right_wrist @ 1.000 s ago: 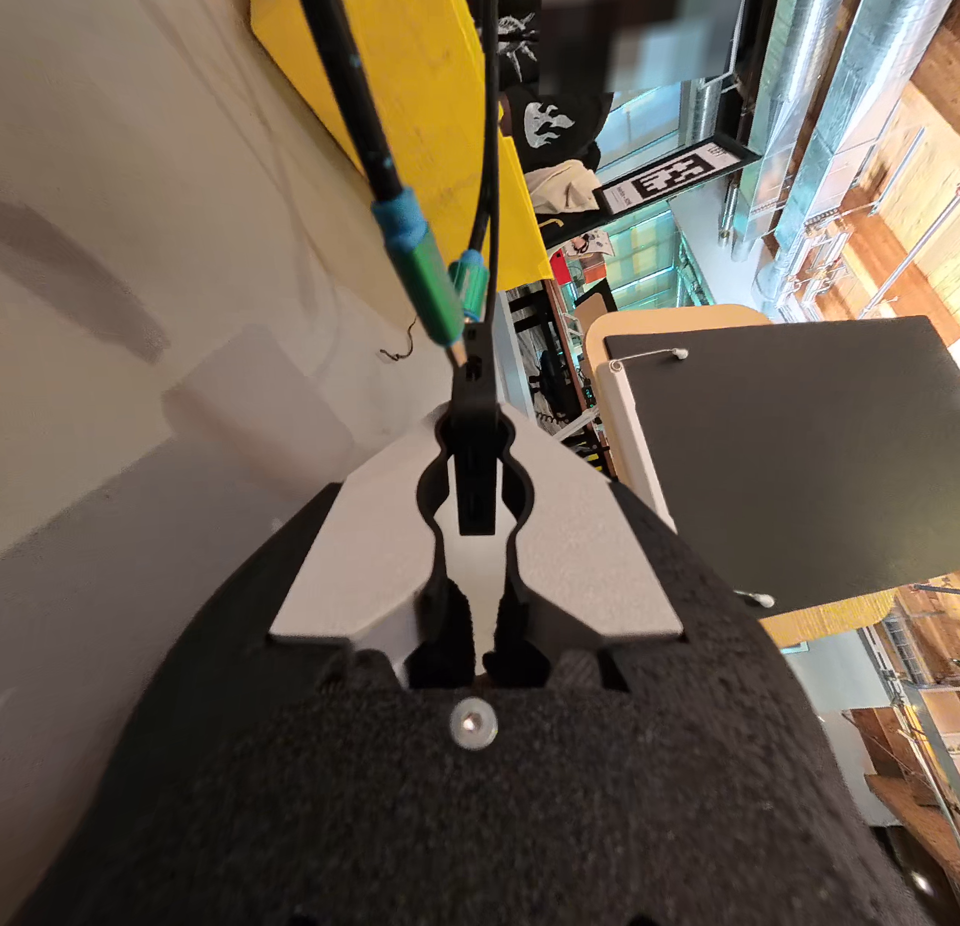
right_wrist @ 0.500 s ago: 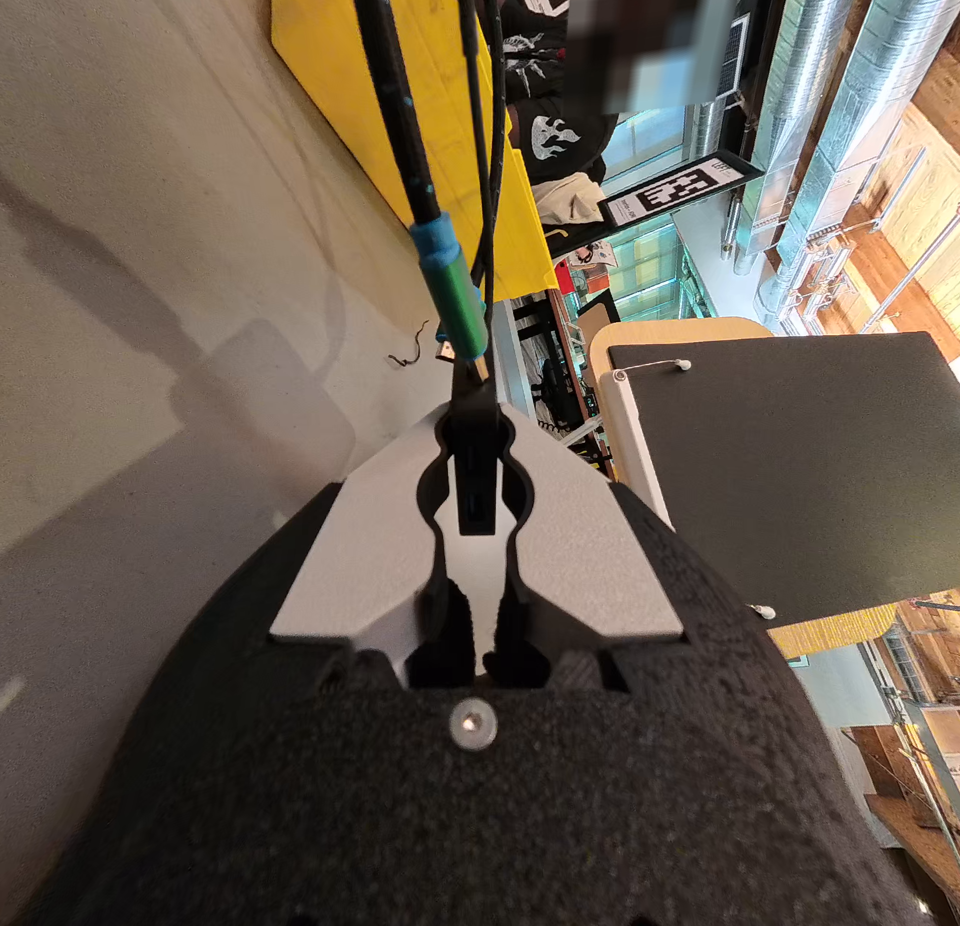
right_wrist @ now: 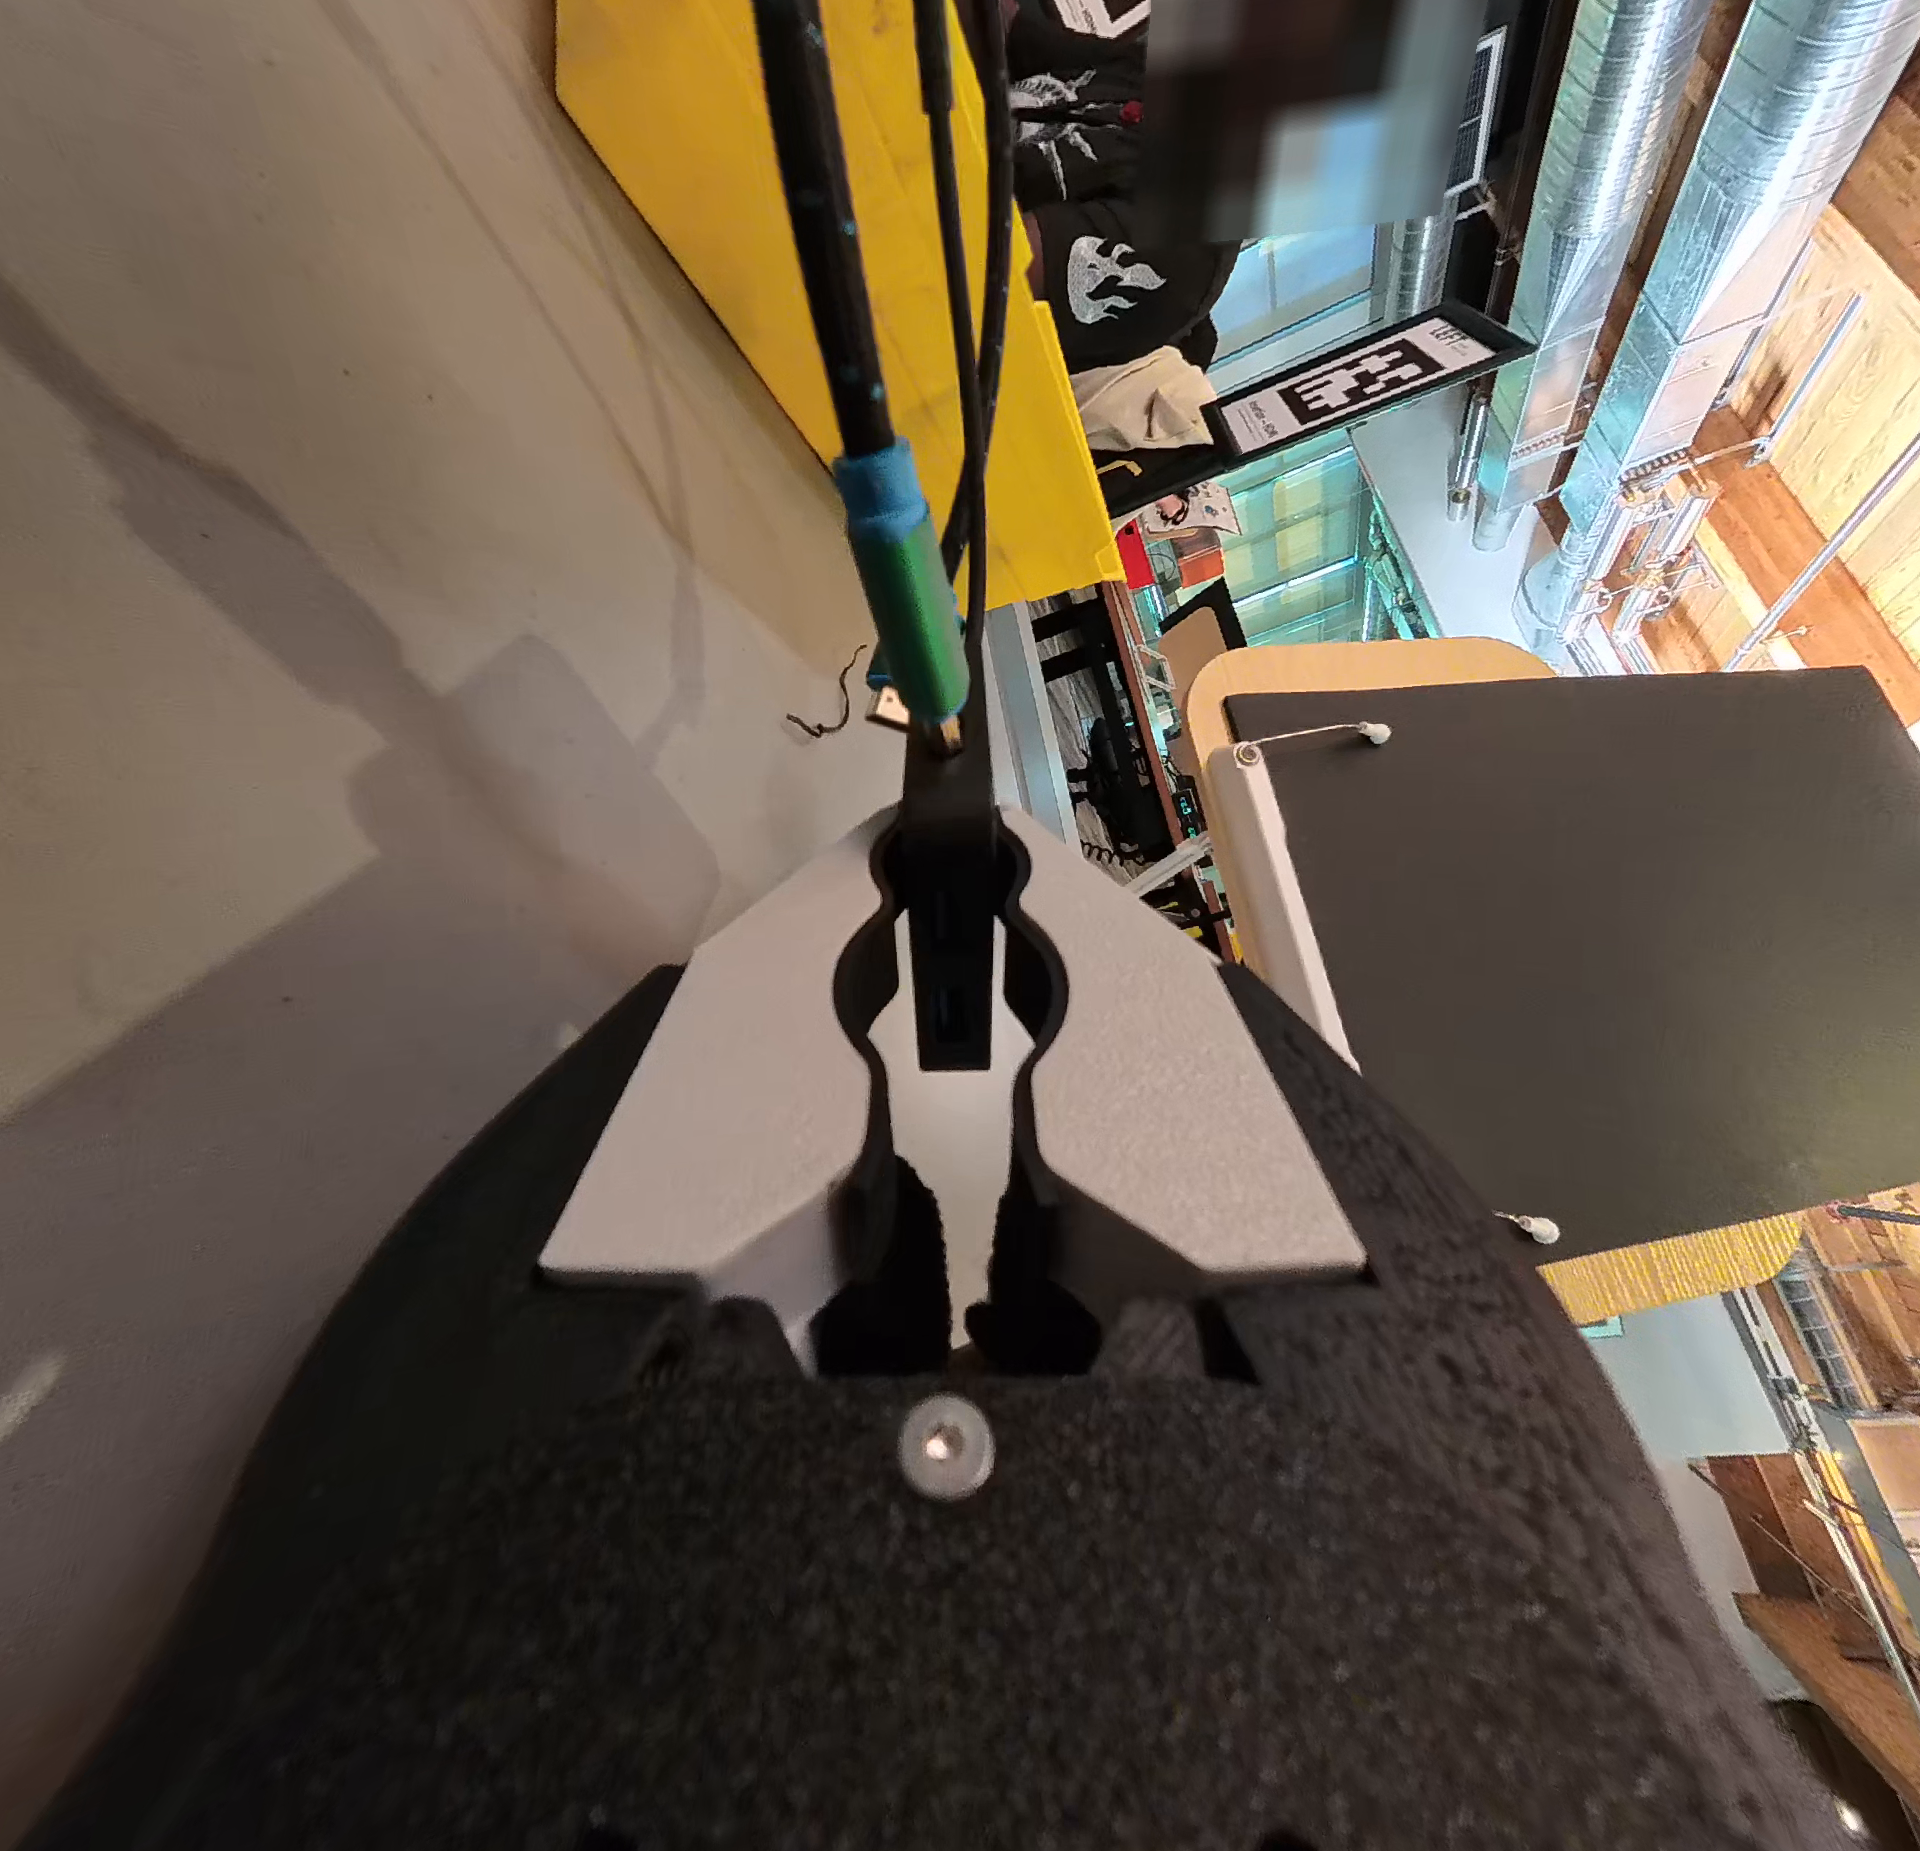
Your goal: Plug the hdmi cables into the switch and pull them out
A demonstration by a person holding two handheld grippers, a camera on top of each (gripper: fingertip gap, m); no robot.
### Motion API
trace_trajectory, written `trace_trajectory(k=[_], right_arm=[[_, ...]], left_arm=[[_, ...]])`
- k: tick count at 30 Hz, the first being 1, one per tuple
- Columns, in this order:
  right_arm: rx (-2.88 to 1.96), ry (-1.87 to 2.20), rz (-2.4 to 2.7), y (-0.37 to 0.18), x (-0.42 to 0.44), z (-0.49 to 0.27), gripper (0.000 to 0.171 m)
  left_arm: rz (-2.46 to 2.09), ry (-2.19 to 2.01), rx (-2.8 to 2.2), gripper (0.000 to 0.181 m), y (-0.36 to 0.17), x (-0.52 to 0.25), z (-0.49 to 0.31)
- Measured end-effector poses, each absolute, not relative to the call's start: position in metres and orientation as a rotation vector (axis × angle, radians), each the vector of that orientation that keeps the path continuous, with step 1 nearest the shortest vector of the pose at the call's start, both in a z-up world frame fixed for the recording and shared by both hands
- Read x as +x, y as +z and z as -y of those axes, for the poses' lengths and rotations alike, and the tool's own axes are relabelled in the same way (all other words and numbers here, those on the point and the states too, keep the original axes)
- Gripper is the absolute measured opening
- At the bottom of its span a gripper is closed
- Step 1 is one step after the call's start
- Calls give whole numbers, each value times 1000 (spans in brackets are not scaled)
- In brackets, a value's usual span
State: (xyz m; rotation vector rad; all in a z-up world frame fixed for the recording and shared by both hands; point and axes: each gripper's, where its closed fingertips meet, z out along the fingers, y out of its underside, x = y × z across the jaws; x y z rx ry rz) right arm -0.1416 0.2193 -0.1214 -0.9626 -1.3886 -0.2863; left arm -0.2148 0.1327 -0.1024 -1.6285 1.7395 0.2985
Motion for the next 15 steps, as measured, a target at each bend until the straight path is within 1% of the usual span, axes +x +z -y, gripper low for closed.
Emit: trace_trajectory(k=[5, 10, 15], right_arm=[[-995, -328, 1383, -125, -138, -225, 12], [-1020, -355, 1366, -125, -136, -229, 12], [-1029, -385, 1355, -124, -135, -230, 12]], left_arm=[[-1570, 201, -1751, 8, -99, -210, -139], [-1194, -52, -2074, 15, -118, -213, -156], [-1044, -297, -2182, 17, -137, -206, -163]])
